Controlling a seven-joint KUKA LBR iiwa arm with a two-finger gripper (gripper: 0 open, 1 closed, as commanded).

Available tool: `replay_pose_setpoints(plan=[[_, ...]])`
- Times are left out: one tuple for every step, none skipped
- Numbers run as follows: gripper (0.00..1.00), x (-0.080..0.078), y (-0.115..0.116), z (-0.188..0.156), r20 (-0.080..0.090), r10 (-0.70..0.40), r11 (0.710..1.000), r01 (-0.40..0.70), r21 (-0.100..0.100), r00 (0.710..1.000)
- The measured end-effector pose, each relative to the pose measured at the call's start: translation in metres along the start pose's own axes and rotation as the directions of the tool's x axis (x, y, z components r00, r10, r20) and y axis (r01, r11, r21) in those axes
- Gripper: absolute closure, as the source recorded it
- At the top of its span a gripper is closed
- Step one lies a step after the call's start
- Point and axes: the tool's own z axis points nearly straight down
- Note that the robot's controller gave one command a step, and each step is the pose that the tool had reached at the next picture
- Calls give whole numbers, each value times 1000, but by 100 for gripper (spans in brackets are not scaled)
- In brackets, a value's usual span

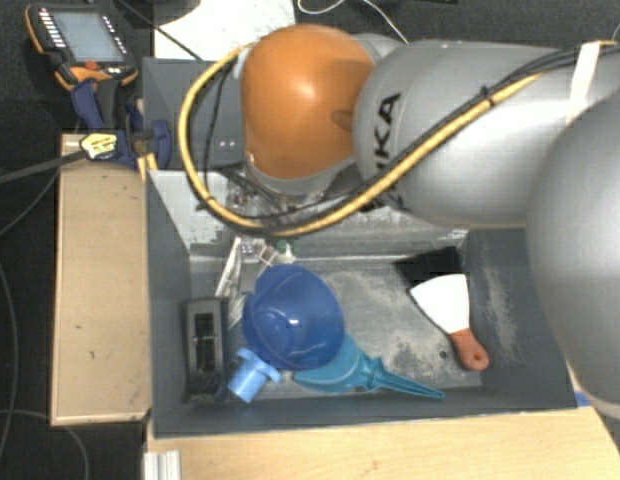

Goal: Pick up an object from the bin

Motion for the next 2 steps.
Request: replay_pose_setpoints(plan=[[0,-2,-2,-5,8,7,1000,-7,-2,1000],[0,44,-42,60,5,-176,984,176,-1,984]])
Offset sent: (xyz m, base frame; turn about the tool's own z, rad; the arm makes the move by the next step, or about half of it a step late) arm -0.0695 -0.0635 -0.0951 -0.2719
